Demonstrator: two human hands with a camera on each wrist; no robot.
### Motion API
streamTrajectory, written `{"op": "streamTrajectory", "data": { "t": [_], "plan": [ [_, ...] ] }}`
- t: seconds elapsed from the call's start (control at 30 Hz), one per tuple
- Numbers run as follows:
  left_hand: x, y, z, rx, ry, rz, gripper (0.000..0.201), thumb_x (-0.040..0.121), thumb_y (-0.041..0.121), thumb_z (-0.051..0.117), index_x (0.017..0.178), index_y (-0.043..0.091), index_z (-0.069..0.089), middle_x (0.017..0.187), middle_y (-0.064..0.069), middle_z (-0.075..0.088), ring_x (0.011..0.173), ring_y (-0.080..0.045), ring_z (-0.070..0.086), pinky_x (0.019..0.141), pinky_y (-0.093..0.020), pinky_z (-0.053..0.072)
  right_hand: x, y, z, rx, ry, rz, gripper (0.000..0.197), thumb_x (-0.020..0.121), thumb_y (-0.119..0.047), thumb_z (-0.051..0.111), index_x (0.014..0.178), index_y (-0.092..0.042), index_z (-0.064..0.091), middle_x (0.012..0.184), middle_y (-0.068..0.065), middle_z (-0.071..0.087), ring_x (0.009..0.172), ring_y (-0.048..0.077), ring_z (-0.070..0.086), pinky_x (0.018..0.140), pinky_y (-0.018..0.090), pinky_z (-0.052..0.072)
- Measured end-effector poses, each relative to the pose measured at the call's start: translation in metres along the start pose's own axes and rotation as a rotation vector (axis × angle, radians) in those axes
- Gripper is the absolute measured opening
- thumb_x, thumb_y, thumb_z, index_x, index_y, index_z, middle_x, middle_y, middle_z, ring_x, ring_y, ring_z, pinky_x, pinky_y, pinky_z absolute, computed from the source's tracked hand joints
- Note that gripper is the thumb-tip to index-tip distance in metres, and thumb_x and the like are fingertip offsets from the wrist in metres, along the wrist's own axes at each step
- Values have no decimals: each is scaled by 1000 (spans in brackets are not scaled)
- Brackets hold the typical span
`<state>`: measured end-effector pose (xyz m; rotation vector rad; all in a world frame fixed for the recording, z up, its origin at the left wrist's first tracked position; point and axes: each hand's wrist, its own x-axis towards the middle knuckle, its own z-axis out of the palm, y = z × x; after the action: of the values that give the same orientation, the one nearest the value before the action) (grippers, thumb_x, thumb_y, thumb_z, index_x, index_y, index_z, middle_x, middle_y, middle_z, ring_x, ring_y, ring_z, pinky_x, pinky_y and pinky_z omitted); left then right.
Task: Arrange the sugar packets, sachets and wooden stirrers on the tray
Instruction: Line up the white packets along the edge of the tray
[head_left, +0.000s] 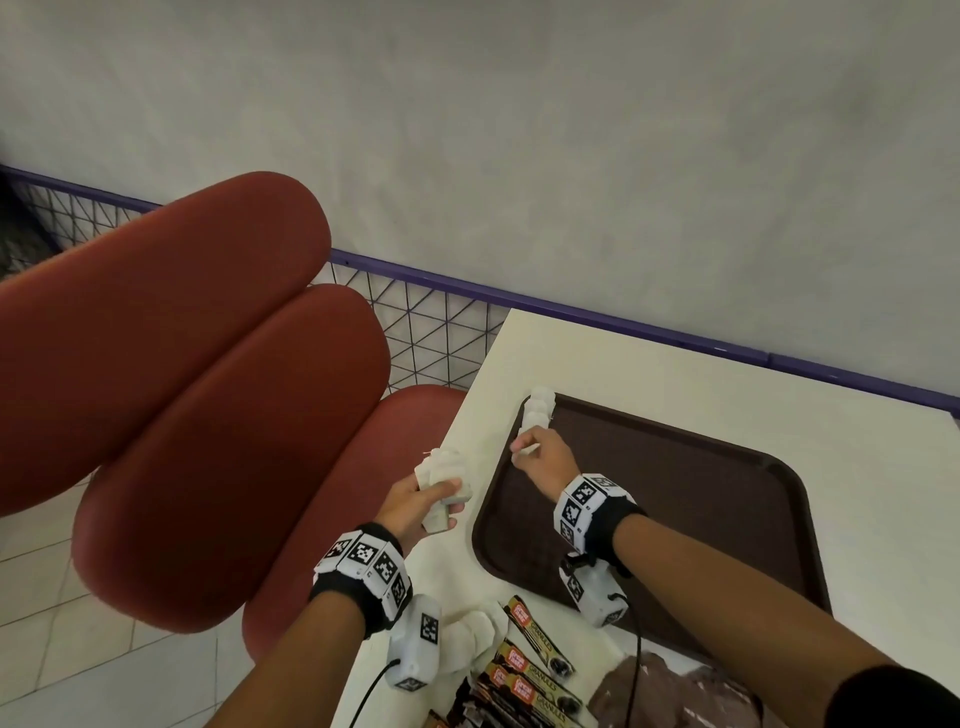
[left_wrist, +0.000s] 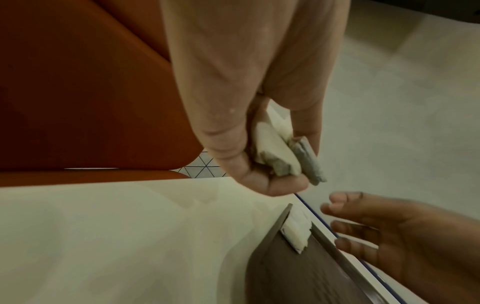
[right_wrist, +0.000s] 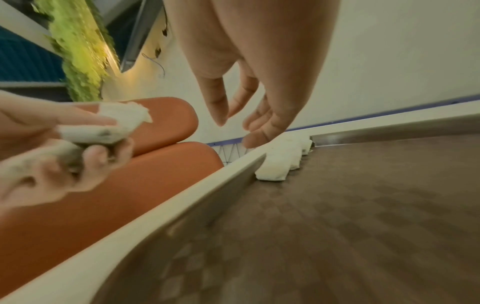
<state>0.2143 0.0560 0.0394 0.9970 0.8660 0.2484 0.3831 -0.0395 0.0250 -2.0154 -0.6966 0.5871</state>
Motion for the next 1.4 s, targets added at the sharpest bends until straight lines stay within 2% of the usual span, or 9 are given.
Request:
{"op": "streamTrajectory", "data": {
  "t": [0.13, 0.23, 0.4, 0.6, 0.8, 0.9, 1.13, 1.27, 1.4],
  "plan": [
    [-2, 1, 7, 36, -10, 14, 25, 84, 5, 66, 107, 8, 60, 89, -13, 65, 68, -18, 60, 51, -23, 49, -21, -16, 2, 203, -170, 15, 26, 82, 3, 58, 70, -20, 57, 78, -7, 57, 79, 13, 53, 69, 23, 47],
    [-4, 1, 9, 63, -18, 23, 23, 83, 5, 66, 105, 10, 61, 87, -11, 65, 69, -18, 59, 54, -24, 48, -34, -22, 2, 277, -279, 5, 13, 86, 3, 56, 87, -6, 65, 85, -3, 60, 83, 11, 55, 68, 21, 48],
    [-7, -1, 11, 80, -44, -4, 23, 85, 6, 64, 108, 10, 61, 87, -10, 66, 70, -18, 60, 57, -26, 47, -46, -20, 1, 304, -351, 20, 24, 88, 2, 53, 109, 7, 64, 89, 1, 64, 82, 5, 59, 71, 13, 49],
    [-8, -1, 11, 22, -41, -29, 16, 89, 3, 57, 104, 8, 58, 88, -12, 64, 65, -18, 61, 52, -24, 50, -43, -15, -4, 322, -251, 48, 24, 88, 6, 52, 109, 8, 63, 100, 11, 61, 80, 13, 58, 71, 13, 52],
    [-5, -3, 13, 25, -29, -16, 15, 90, 1, 55, 104, 6, 57, 83, -11, 64, 59, -16, 61, 50, -23, 50, -42, -9, 2, 320, -229, 57, 23, 85, 12, 52, 107, 12, 61, 78, 1, 59, 68, 10, 56, 61, 11, 52],
    [-5, -2, 13, -31, -24, -14, 11, 92, 6, 54, 102, 3, 58, 84, -12, 62, 66, -21, 58, 49, -23, 51, -31, 0, 3, 244, -50, 87, 22, 80, 14, 55, 93, 0, 66, 76, 3, 60, 66, 16, 57, 58, 13, 51],
    [-1, -4, -4, -85, 40, -14, 17, 94, 5, 51, 108, -2, 56, 87, -17, 61, 73, -28, 60, 52, -27, 55, -2, 28, -6, 50, 184, 232, 31, 78, 11, 53, 75, -19, 60, 86, 8, 63, 78, 22, 59, 77, 32, 52],
    [1, -8, -12, -86, 78, -1, 17, 91, 3, 55, 106, -3, 58, 90, -19, 62, 74, -29, 62, 52, -28, 56, 9, 35, -3, 6, 186, 273, 27, 80, 11, 51, 87, -11, 65, 93, 14, 65, 88, 29, 62, 82, 34, 53],
    [1, -10, -17, -91, 92, 8, 15, 90, 2, 57, 103, -3, 59, 87, -19, 63, 71, -28, 62, 52, -27, 56, 16, 35, 4, -36, 169, 290, 29, 81, 12, 47, 99, -1, 65, 104, 18, 65, 99, 31, 61, 77, 25, 45]
  ]
}}
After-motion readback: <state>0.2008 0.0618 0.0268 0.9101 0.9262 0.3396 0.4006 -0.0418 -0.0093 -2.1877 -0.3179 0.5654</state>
